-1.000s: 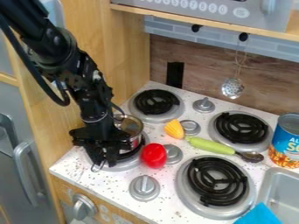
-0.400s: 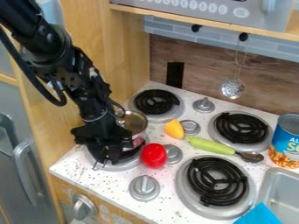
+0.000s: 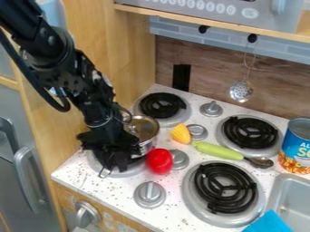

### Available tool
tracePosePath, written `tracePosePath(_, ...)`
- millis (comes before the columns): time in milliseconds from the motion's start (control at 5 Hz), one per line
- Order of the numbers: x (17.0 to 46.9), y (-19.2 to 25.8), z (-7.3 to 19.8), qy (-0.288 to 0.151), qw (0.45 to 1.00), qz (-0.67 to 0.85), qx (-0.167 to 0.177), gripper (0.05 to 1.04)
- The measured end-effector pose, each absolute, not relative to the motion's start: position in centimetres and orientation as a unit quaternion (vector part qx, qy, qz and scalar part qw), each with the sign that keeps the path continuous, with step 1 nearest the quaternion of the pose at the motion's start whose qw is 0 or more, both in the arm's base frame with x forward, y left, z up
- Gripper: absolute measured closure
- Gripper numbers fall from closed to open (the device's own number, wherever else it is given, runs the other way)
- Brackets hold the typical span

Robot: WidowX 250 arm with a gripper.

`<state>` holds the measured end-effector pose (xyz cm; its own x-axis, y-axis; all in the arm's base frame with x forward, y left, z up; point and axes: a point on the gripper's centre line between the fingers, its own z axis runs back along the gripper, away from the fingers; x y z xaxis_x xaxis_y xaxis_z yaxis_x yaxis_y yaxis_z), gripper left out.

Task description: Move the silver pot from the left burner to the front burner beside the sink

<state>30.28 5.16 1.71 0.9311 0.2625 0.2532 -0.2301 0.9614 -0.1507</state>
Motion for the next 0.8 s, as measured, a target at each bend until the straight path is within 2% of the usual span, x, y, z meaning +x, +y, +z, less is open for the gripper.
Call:
tracePosePath(400, 30.2, 5.0, 1.7, -0.147, 0.982, 0.103, -0.062, 0.683)
tracePosePath(600, 27.1, 1.3, 7.5, -0.183, 0.975, 0.11, -0.069, 0.683)
tracePosePath(800, 26.5, -2.2, 8.7, -0.179, 0.977, 0.083, -0.076, 0.683)
